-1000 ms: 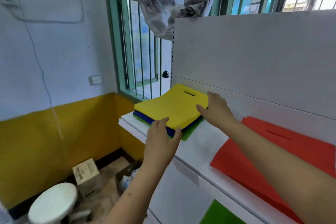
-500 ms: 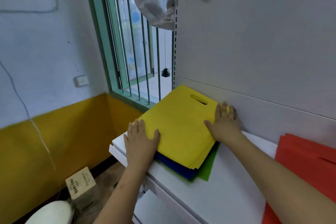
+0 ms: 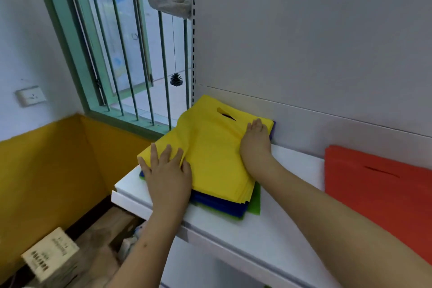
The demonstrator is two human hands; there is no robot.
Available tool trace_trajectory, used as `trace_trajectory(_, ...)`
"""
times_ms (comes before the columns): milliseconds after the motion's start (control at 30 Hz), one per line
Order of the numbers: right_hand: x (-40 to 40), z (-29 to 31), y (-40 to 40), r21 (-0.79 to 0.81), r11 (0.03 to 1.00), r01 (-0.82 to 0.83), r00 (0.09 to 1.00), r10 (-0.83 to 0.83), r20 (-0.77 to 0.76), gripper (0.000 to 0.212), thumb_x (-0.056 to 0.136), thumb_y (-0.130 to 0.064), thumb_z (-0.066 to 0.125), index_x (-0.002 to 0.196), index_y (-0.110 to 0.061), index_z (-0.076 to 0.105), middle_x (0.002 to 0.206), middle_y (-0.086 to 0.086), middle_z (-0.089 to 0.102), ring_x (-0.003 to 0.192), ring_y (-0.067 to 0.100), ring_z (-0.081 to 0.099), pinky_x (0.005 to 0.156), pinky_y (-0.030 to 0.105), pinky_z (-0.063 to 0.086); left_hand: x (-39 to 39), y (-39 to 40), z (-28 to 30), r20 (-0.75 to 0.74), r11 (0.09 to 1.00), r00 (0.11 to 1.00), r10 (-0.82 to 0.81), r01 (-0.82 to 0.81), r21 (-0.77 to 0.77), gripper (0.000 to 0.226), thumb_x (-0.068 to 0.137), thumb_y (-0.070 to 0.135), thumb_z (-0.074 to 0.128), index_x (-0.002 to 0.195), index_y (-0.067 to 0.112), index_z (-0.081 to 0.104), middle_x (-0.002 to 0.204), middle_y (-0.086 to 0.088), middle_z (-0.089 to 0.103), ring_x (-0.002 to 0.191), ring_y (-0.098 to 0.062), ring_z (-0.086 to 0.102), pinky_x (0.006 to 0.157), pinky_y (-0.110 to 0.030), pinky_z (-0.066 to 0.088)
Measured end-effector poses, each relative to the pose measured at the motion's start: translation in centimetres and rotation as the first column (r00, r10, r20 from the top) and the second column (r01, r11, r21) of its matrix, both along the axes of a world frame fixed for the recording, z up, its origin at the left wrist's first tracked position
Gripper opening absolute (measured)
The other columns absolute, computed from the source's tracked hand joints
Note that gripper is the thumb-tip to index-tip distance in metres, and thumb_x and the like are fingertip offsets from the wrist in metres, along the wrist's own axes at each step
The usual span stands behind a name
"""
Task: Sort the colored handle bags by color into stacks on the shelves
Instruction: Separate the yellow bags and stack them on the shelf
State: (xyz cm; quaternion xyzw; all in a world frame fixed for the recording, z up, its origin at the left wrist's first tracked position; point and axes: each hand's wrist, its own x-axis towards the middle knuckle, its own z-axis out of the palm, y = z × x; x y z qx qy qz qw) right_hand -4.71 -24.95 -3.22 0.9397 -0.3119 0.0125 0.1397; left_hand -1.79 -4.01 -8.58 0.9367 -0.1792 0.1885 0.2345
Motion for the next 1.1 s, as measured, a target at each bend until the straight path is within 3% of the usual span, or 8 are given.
trace_trajectory(167,-1.7,-0.4,-0.1,0.118,0.993,0.018,0.995,-0.03,0.097,0.056,0.104,-0.025,0.023,0.154,-0.006,0.008,0.158,0.026,0.007,0.146,0.042,0.009,0.119,0.05,0.012,-0.6,0.3,0.7,0.043,0.994,0.995,-0.087,0.09,-0.061,0.033,0.095,0.026,0.057,0.126,0.023,0.067,0.148,-0.013,0.046,0.149,-0.034,0.011,0.119,-0.05,-0.015)
trace_trajectory(267,-4.4,0.6,0.8,0.213,0.975,0.065,0.983,-0.099,0.152,0.051,0.104,-0.027,0.024,0.153,-0.014,0.018,0.15,0.033,0.023,0.135,0.047,0.031,0.106,0.053,0.033,-1.1,0.1,1.5,0.102,0.968,0.979,-0.174,0.189,-0.166,0.03,0.089,0.016,0.065,0.116,0.027,0.072,0.151,-0.019,0.04,0.148,-0.039,0.012,0.12,-0.044,-0.013)
trace_trajectory(367,-8.4,2.1,0.9,0.165,0.986,0.029,0.943,-0.082,0.322,0.037,0.103,-0.024,0.028,0.135,-0.01,0.04,0.128,0.026,0.053,0.108,0.038,0.057,0.07,0.039,0.041,-3.9,-0.9,4.0,0.015,0.879,0.956,-0.293,0.275,-0.39,0.036,0.095,0.014,0.057,0.126,0.03,0.065,0.156,-0.016,0.031,0.144,-0.039,0.02,0.119,-0.05,0.017)
trace_trajectory(467,-13.9,4.6,0.7,0.145,0.985,0.088,0.859,-0.149,0.49,0.034,0.105,-0.031,0.026,0.12,-0.012,0.05,0.106,0.018,0.065,0.098,0.036,0.062,0.062,0.034,0.032,-7.6,-2.7,6.5,0.019,0.789,0.901,-0.434,0.39,-0.474,0.036,0.101,0.027,0.049,0.135,0.035,0.056,0.15,-0.011,0.035,0.122,-0.028,0.043,0.098,-0.042,0.042)
trace_trajectory(600,-23.8,7.2,-0.2,0.159,0.974,0.164,0.689,-0.228,0.688,0.036,0.106,-0.032,0.026,0.119,-0.014,0.054,0.107,0.015,0.066,0.1,0.036,0.061,0.066,0.038,0.039,-13.8,-5.4,8.4,-0.011,0.692,0.805,-0.593,0.502,-0.519,0.044,0.101,0.043,0.037,0.144,0.037,0.043,0.142,-0.008,0.035,0.094,-0.005,0.04,0.085,-0.025,0.035)
trace_trajectory(733,-33.6,7.5,-2.2,0.223,0.962,0.159,0.515,-0.274,0.813,0.039,0.106,-0.029,0.031,0.124,-0.009,0.058,0.118,0.012,0.065,0.109,0.03,0.059,0.088,0.038,0.047,-20.6,-8.9,9.0,0.028,0.595,0.735,-0.677,0.569,-0.568,0.046,0.103,0.029,0.041,0.149,0.025,0.039,0.139,-0.011,0.046,0.116,-0.008,0.042,0.093,-0.027,0.034)
trace_trajectory(933,-51.2,5.9,-7.5,0.217,0.946,0.241,0.33,-0.29,0.898,0.035,0.104,-0.019,0.039,0.086,0.001,0.061,0.081,0.011,0.061,0.085,0.032,0.06,0.066,0.035,0.032,-35.8,-15.8,9.5,0.021,0.509,0.658,-0.752,0.601,-0.616,0.036,0.093,0.009,0.056,0.128,0.014,0.064,0.137,-0.005,0.057,0.125,-0.02,0.052,0.101,-0.022,0.031)
trace_trajectory(1100,-66.2,3.7,-12.2,0.332,0.89,0.314,0.191,-0.401,0.896,0.032,0.102,-0.014,0.043,0.121,0.001,0.063,0.124,0.006,0.061,0.115,0.02,0.055,0.098,0.022,0.035,-48.3,-21.0,8.4,0.058,0.394,0.621,-0.782,0.563,-0.726,0.026,0.091,0.008,0.061,0.112,0.018,0.071,0.119,-0.001,0.065,0.103,-0.003,0.051,0.086,0.002,0.028)
